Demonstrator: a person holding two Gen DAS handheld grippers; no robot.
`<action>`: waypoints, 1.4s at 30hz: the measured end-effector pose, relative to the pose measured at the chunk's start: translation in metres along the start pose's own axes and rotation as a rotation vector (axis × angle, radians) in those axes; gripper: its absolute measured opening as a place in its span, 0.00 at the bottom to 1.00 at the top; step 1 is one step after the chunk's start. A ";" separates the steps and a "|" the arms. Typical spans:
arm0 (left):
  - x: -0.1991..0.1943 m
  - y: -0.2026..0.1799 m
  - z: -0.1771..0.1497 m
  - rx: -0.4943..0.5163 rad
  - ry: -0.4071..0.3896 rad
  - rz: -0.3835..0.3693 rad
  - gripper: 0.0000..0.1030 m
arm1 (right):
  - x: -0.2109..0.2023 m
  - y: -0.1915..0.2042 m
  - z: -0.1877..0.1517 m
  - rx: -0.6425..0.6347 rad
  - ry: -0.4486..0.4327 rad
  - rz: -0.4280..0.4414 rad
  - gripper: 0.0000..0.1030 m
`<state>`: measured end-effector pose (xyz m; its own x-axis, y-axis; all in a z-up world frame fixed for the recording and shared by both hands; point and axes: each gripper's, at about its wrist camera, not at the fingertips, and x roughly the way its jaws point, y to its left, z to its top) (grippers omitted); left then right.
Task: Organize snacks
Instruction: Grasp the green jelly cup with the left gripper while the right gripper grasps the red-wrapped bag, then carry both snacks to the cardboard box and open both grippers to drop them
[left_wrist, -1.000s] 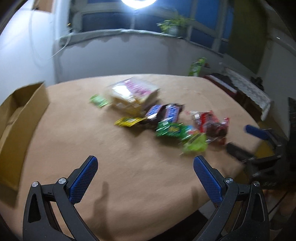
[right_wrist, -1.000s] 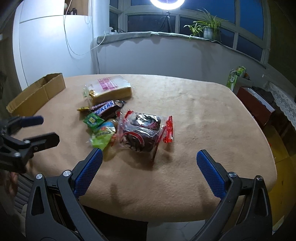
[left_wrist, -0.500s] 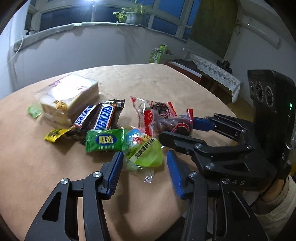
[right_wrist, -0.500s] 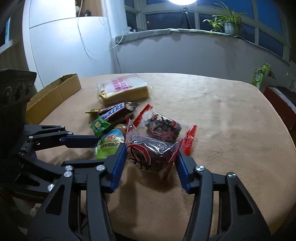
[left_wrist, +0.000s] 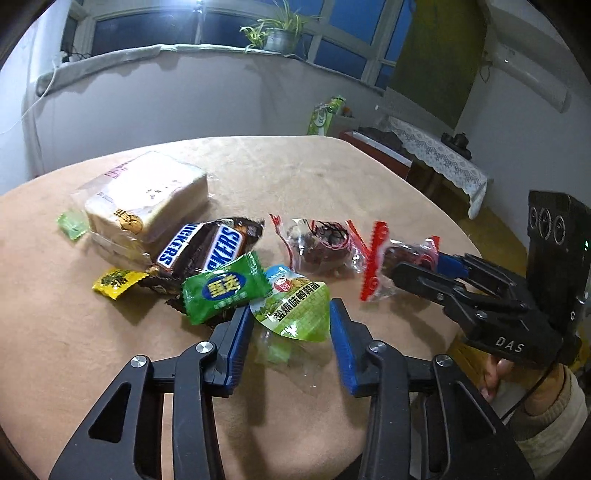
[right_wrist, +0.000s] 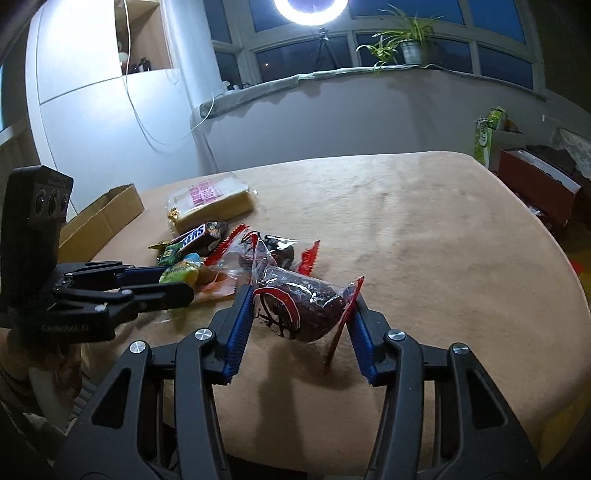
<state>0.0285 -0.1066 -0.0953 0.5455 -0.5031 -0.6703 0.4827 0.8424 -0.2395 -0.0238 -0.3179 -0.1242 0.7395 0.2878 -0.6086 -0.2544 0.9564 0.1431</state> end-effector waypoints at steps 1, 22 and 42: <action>0.000 0.000 0.001 0.000 -0.004 -0.001 0.34 | -0.002 0.000 0.000 0.002 -0.003 0.000 0.50; -0.102 0.030 0.008 -0.017 -0.204 0.119 0.34 | -0.023 0.063 0.050 -0.112 -0.097 0.023 0.50; -0.241 0.194 -0.055 -0.309 -0.350 0.462 0.34 | 0.058 0.278 0.093 -0.380 -0.052 0.273 0.50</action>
<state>-0.0465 0.1891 -0.0185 0.8651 -0.0654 -0.4974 -0.0454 0.9772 -0.2075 0.0062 -0.0304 -0.0467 0.6415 0.5382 -0.5467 -0.6473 0.7621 -0.0093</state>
